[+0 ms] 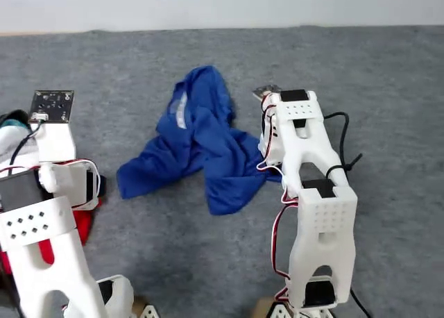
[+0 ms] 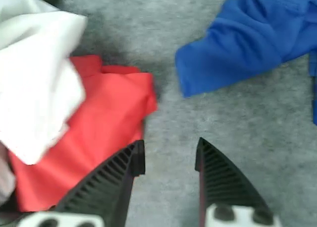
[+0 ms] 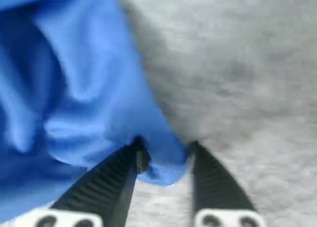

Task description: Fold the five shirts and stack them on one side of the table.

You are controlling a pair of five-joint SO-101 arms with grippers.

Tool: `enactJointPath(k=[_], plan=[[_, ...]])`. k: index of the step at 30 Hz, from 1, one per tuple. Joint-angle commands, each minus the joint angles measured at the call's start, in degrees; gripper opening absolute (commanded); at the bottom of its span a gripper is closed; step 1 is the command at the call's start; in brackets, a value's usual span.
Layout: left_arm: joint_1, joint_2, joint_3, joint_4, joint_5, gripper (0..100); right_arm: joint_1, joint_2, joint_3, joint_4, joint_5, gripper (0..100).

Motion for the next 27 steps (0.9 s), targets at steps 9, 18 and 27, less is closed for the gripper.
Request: enactJointPath(k=[9,18,27], plan=[[-0.26,-0.97,-0.04,0.18,-0.35,17,-4.09,-7.52,-8.88,5.58,0.44,0.9],[-0.18,-0.97,-0.13,0.18,-0.35,17,-3.74,-19.3,-11.16,11.91,0.79,0.9],[8.44,-0.97,-0.66,-0.97,0.0,17,-3.38,-34.68,-10.81,18.51,4.48,0.9]])
